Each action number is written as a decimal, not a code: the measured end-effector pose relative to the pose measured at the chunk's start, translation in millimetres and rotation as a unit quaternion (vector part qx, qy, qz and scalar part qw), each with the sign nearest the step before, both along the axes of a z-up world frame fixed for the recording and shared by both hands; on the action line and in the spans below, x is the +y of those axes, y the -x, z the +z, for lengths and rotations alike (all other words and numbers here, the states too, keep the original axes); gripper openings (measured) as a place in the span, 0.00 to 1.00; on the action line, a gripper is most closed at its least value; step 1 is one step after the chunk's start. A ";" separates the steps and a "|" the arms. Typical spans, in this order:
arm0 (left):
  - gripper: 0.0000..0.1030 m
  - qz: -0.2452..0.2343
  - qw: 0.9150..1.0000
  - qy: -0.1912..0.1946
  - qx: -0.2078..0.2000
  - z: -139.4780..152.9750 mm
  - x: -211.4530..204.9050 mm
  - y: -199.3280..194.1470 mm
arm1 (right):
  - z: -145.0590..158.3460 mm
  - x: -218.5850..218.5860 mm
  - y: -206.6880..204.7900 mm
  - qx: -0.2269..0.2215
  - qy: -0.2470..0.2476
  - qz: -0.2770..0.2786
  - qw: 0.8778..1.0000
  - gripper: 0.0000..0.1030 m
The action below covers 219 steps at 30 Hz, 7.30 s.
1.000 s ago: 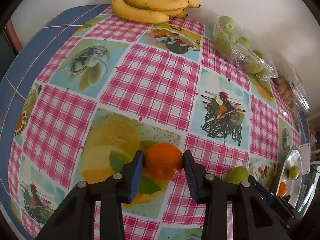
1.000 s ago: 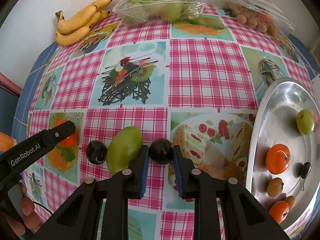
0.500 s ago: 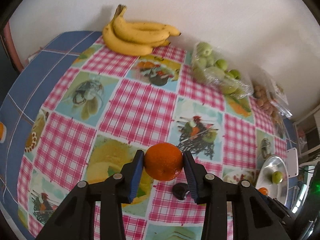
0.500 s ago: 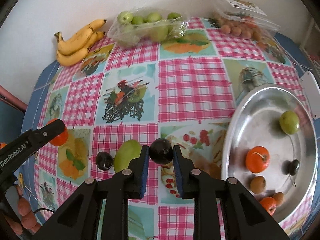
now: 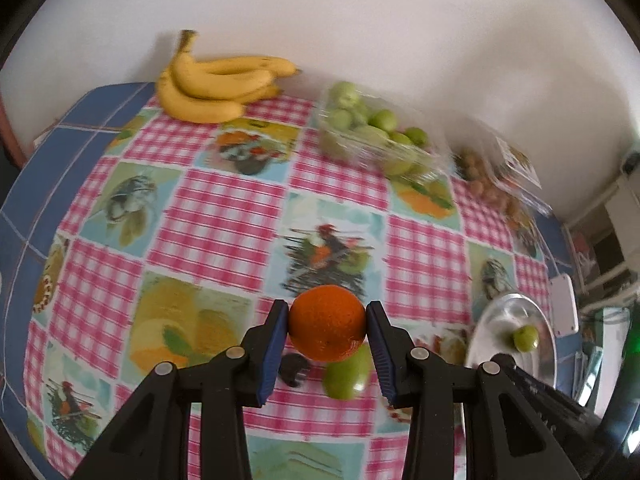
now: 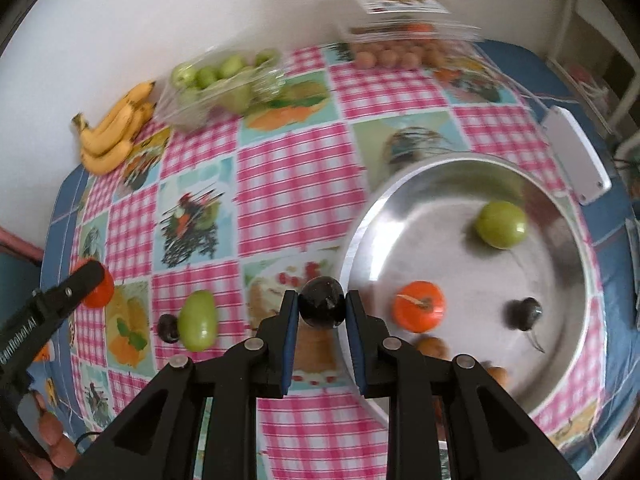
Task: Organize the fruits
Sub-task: 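Carry the mandarin in the left tool while the right tool carries the plum to the plate, then release the mandarin from the left tool while the right tool drops the plum into the plate, then move both tools back toward the remaining fruit, then grasp a green mango with the right tool while the left tool approaches a dark plum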
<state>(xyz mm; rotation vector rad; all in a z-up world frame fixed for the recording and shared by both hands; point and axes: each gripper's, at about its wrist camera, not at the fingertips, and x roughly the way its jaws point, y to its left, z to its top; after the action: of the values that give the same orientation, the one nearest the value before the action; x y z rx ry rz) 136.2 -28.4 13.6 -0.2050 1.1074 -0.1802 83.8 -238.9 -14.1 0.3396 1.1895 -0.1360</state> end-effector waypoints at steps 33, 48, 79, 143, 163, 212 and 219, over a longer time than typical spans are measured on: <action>0.41 -0.222 0.973 -0.049 0.045 -46.7 -179.6 63.4 | -34.4 -97.3 33.2 0.063 -0.025 -0.118 0.991 0.24; 0.42 -0.232 0.970 -0.051 0.047 -54.9 -188.2 63.7 | -53.9 -92.0 28.2 0.090 -0.026 -0.115 0.989 0.25; 0.54 -0.070 0.996 0.009 0.052 -28.0 -80.9 12.2 | -17.0 -76.7 27.1 0.054 -0.008 -0.100 0.994 0.35; 1.00 0.044 0.994 -0.081 0.063 -44.6 6.2 3.8 | -24.1 -39.5 10.9 0.070 0.014 -0.042 0.997 1.00; 1.00 0.115 0.987 -0.080 0.080 -51.3 68.2 11.1 | -28.5 46.7 -3.8 0.060 -0.001 0.054 0.997 1.00; 1.00 0.108 0.986 0.004 0.126 -84.2 67.8 -2.0 | -55.4 128.6 -23.5 -0.005 -0.011 0.154 0.988 0.39; 0.88 0.085 0.990 0.003 0.116 -81.0 52.9 -2.6 | -46.4 111.6 -18.8 -0.011 -0.017 0.135 0.991 0.39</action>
<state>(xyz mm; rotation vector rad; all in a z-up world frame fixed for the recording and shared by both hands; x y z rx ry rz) 138.8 24.4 -67.4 -0.3316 1.3146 -0.0072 102.6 -127.2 -60.5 0.2066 1.2056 0.1242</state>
